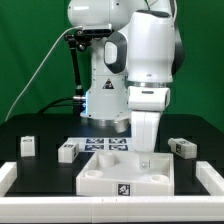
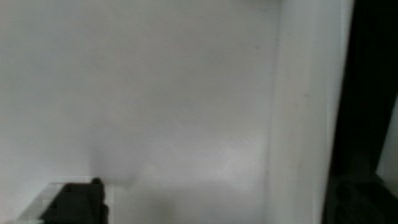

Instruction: Assemble one leg

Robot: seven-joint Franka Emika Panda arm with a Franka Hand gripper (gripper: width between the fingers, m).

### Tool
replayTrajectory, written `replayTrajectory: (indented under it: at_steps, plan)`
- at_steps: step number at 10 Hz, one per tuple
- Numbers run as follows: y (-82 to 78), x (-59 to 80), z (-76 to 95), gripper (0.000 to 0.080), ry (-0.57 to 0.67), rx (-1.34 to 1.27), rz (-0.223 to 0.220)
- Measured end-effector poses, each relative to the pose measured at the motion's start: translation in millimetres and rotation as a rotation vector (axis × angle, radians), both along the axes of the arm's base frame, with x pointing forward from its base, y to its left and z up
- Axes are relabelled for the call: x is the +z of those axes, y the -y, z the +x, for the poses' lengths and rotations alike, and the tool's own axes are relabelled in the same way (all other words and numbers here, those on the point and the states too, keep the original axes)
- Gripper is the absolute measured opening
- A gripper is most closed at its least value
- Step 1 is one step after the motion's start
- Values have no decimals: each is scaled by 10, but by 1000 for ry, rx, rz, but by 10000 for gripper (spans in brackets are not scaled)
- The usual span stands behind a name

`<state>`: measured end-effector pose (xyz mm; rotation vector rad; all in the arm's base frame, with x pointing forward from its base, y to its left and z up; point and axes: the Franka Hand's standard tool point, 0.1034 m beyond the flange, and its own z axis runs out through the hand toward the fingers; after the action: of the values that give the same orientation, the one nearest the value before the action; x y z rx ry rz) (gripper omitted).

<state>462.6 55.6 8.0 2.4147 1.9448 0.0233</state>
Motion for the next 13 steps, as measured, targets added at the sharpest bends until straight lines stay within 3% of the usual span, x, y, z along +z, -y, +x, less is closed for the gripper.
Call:
replayTrajectory:
  at_steps: [1, 2, 3, 6, 13]
  plan:
    - [5, -5, -3, 649, -1, -1, 0]
    - [5, -5, -2, 517, -1, -1, 0]
    - [5, -5, -3, 517, -1, -1, 0]
    - [5, -6, -4, 74, -1, -1, 0]
    - [9, -11, -13, 59, -5, 0, -1]
